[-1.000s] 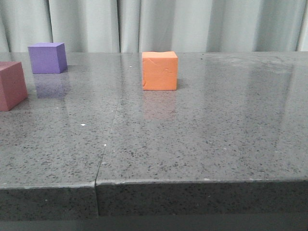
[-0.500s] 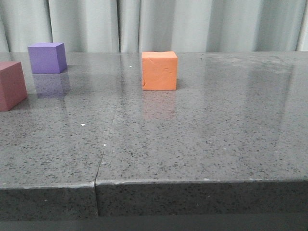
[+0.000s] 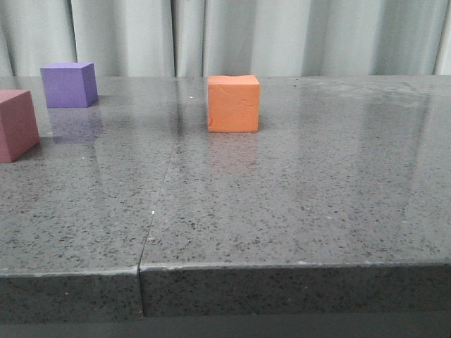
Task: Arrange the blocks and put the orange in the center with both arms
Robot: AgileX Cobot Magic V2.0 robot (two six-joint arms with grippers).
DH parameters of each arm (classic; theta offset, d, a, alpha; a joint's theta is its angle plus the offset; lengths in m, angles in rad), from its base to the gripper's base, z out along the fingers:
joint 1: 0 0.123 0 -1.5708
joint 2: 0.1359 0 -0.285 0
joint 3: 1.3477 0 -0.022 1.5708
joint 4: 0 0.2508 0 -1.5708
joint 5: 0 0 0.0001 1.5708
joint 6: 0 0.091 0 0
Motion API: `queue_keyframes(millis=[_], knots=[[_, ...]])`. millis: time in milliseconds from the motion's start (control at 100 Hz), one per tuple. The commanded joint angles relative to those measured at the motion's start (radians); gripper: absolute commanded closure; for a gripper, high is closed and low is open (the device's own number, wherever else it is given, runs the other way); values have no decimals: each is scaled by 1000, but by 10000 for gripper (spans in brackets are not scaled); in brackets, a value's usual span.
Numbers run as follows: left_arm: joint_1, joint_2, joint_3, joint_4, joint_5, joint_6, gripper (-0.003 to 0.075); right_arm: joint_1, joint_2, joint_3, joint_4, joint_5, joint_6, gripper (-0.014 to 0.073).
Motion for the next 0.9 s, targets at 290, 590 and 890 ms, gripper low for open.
queue_keyframes(millis=[290,590,890], knots=[[-99,37,-39,10,-49,85,83,3,2,-25,-9,-65,-8,664],[-119,100,-39,20,-65,115,83,3,2,-25,-9,-65,-8,664],[-121,152,-39,22,-105,148,83,3,2,-25,-9,-65,-8,664]])
